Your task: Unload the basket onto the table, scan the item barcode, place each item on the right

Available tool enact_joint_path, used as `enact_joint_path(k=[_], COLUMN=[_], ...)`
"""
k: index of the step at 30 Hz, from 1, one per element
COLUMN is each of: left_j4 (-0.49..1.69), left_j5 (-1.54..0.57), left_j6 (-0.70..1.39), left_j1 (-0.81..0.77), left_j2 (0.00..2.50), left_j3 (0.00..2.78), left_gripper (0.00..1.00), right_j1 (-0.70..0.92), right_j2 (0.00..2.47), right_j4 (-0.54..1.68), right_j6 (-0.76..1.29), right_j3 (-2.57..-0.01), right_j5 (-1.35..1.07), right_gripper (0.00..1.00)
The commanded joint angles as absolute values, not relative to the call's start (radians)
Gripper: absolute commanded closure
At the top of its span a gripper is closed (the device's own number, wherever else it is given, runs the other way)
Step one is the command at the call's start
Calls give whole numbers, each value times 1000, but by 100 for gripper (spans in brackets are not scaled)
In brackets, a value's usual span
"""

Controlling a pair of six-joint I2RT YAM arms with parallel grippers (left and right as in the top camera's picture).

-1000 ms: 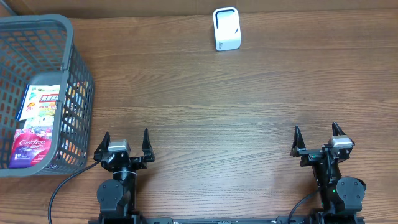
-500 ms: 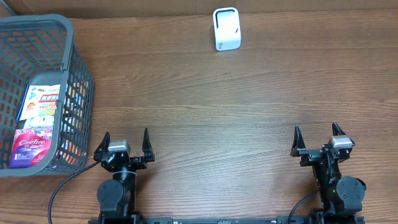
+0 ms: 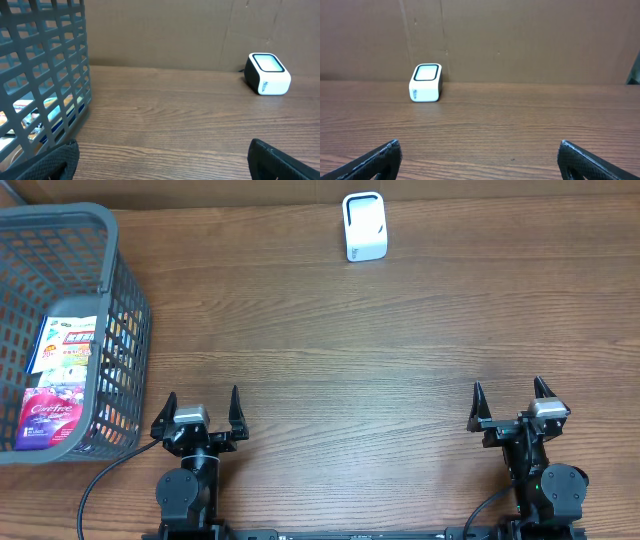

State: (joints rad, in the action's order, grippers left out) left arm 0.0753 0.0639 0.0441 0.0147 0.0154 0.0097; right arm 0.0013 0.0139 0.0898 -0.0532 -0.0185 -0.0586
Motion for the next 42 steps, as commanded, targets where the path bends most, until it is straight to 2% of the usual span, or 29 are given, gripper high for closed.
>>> enact_joint_path(k=[1,16,19,22,26,30,34,38,42], left_j4=[74,73,68,-2,-51,-198,-302,-294,-192], left_j5=[54,38,-120,-290,-346,-507,-551,-551,-508], left_j6=[22,36,189,459,682,618,597,545,379], left_j1=[20,19,19,19,19,19,20,20,20], left_j2=[4,4,4,4,4,4,4,4,27], left_j3=[5,5,6,6,6,6,22,97,248], left_gripper=[0,1,1,0,0,0,0,0,0], right_j1=[-1,-1,-1,-1,-1,-1,-1,-1,-1], right_j2=[4,4,4,4,4,4,4,4,4], right_j4=[82,82,82,82,82,82,82,82,82], right_j6=[-56,-57,-56,-56,-57,-57,-57,-56,-56], right_j3=[-9,-9,-9,-9,-9,-9,-9,-9,-9], right_j5=[-46,-46,-46,-46,-46,-46,-46,-46,-46], right_gripper=[0,0,0,0,0,0,0,0,0])
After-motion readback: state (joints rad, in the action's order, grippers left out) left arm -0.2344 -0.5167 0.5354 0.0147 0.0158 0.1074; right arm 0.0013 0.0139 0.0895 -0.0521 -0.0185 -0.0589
